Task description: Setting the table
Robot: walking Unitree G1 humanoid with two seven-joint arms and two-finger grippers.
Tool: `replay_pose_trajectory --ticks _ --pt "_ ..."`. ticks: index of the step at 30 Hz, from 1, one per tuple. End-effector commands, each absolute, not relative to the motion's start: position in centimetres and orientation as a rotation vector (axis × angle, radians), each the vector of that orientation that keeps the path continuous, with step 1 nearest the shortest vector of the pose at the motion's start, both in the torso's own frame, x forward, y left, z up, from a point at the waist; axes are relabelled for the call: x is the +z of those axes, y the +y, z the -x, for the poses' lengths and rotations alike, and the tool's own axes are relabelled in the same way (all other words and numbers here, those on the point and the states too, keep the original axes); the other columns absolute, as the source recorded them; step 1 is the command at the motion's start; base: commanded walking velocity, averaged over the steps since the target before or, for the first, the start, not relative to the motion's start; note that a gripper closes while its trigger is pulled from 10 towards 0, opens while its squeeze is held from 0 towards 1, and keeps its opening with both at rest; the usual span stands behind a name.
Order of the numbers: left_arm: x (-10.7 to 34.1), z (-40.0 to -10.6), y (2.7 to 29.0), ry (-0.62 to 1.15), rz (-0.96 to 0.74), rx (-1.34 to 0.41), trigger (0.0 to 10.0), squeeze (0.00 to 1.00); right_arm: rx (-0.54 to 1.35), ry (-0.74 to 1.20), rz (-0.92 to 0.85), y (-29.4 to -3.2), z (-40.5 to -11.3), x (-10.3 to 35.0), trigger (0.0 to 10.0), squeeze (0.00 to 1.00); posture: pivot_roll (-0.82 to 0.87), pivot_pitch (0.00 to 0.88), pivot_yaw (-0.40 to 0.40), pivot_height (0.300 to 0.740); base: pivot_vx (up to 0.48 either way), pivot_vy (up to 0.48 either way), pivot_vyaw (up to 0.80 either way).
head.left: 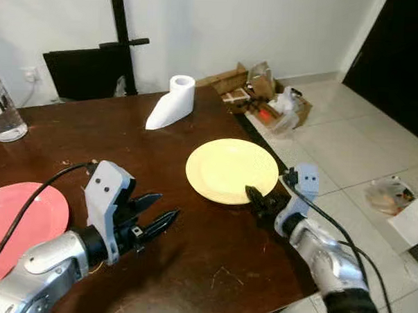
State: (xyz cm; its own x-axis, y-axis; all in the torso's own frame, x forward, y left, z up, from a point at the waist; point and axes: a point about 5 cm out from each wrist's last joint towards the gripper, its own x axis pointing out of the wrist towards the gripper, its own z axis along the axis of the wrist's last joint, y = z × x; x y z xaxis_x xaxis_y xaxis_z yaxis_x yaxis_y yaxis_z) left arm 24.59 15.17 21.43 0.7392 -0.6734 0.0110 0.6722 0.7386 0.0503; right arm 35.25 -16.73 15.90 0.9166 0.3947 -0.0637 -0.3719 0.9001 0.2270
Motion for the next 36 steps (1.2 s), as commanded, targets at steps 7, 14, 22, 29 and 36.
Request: replay_pose_trajectory --ticks 7,14,22,29,36 --pt "20.5 -24.5 14.7 -0.016 -0.029 -0.74 10.0 0.0 0.443 0.152 -0.26 -17.7 -32.1 15.8 10.0 0.0 0.05 0.137 -0.014 0.74 0.0 0.0 0.0" --pt "19.8 -25.0 13.7 -0.015 -0.035 -0.749 10.0 0.0 0.376 -0.034 -0.354 -19.5 -29.4 18.1 10.0 0.0 0.02 0.111 0.01 0.74 0.0 0.0 0.0" --pt "17.9 -28.1 13.6 0.002 -0.09 -0.382 10.0 0.0 0.173 -0.204 -0.44 -19.0 -28.8 19.0 10.0 0.0 0.01 0.08 0.049 0.74 0.0 0.0 0.0" --pt "16.8 -28.5 13.5 0.011 -0.08 -0.279 10.0 0.0 0.122 -0.197 -0.486 -18.2 -28.6 17.9 10.0 0.0 0.0 0.046 0.068 0.74 0.0 0.0 0.0" --pt "16.4 -29.3 13.7 0.002 -0.076 -0.228 10.0 0.0 0.105 -0.204 -0.495 -17.9 -28.6 17.6 10.0 0.0 0.0 0.025 0.07 0.74 0.0 0.0 0.0"
